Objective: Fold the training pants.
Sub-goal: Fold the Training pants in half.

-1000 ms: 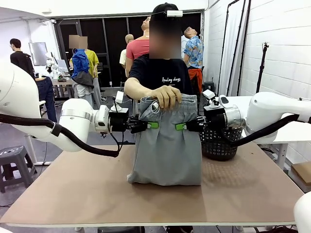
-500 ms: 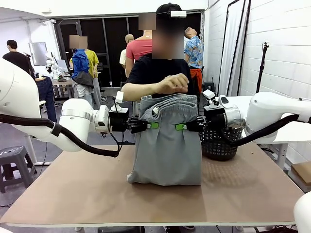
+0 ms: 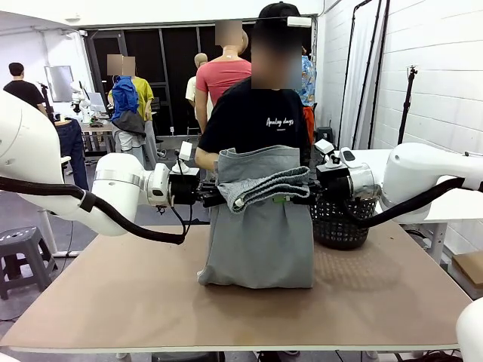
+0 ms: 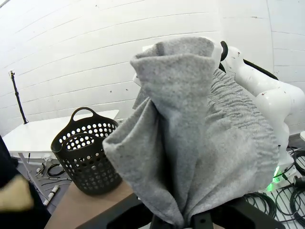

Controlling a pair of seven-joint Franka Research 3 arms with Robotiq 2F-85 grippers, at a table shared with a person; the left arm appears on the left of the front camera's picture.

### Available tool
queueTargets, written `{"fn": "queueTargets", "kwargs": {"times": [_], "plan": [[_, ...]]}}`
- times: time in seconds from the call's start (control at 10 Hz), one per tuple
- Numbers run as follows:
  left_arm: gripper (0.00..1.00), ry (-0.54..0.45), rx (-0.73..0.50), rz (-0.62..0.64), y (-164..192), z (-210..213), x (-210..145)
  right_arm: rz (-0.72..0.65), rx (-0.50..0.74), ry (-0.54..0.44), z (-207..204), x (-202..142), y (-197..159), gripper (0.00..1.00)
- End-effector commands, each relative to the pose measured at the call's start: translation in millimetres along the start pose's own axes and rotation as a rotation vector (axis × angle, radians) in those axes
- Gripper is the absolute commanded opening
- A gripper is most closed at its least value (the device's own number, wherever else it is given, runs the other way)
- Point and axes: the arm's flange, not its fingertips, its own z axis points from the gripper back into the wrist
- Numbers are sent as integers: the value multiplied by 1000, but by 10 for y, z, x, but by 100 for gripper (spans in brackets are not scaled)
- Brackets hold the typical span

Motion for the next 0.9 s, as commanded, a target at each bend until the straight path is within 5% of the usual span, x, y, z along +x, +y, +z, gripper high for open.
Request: {"fn": "queueTargets", "kwargs": {"times": [0.0,0.8], "plan": [[0,7,9,-11,0,2,28,-7,6,-7,-8,21,28,0],[0,7,9,-11,0,2,28,-7,6,-7,-8,21,28,0]]}}
